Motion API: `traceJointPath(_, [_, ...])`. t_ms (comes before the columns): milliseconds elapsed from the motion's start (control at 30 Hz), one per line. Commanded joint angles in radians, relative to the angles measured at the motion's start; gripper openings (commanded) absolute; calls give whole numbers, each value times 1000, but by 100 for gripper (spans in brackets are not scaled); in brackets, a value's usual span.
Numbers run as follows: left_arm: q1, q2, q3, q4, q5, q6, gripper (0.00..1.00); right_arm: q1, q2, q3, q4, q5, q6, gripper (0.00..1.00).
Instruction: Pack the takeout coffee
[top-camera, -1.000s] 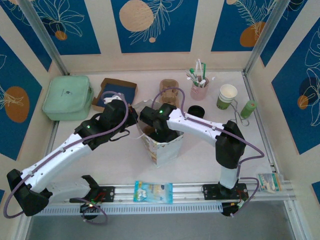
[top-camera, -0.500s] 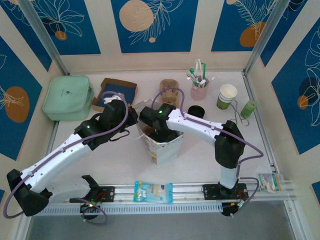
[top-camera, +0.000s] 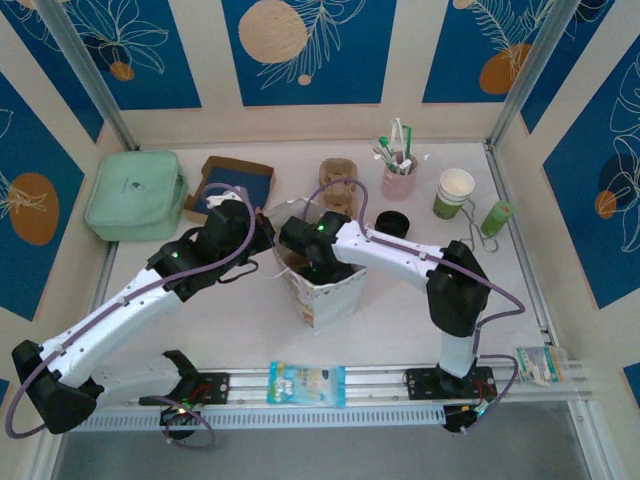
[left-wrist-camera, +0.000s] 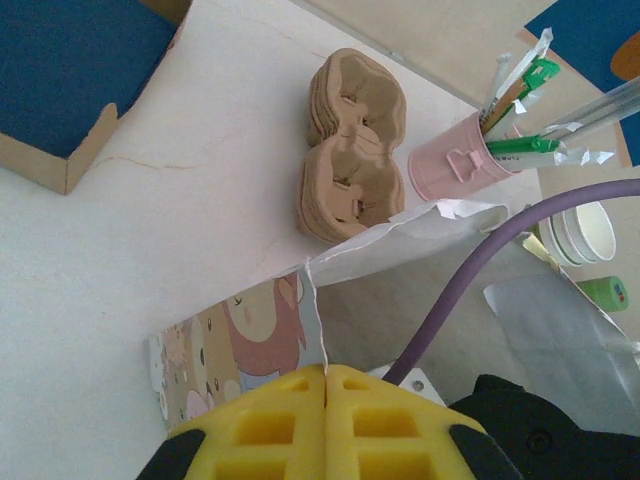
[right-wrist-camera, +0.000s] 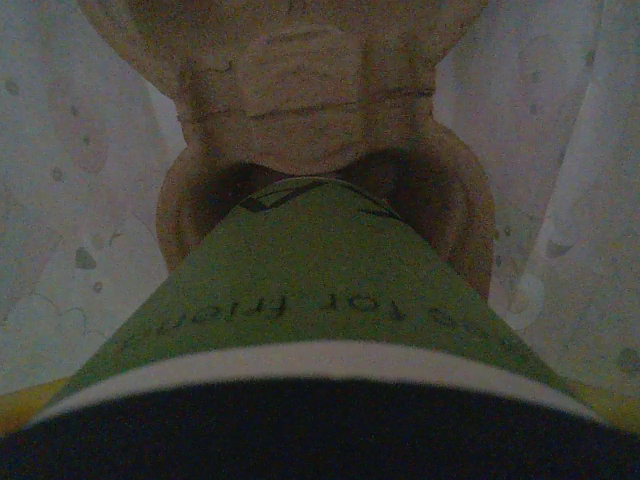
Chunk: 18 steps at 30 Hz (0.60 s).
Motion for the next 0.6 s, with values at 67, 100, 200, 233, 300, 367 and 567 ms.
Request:
traceJointPath(67, [-9, -21, -10, -5, 0, 25, 0, -5, 29, -24, 14, 6, 4, 22])
traceJointPath(100, [-10, -22, -10, -4, -1, 24, 0, -6, 30, -27, 17, 5, 4, 22])
traceJointPath(200, [-10, -22, -14, 2, 4, 24, 0, -9, 34, -38, 28, 1, 4, 22])
traceJointPath(233, [-9, -21, -14, 3, 3, 25, 0, -9, 36, -43, 31, 0, 4, 22])
traceJointPath(300, [-10, -22, -15, 4, 6, 25, 0, -11, 38, -52, 39, -2, 5, 22])
traceJointPath(367, [-10, -22, -15, 4, 3, 24, 0, -13, 39, -59, 44, -5, 6, 22])
traceJointPath(567, [-10, -30, -20, 10, 2, 26, 0, -15, 44, -81, 62, -8, 8, 22])
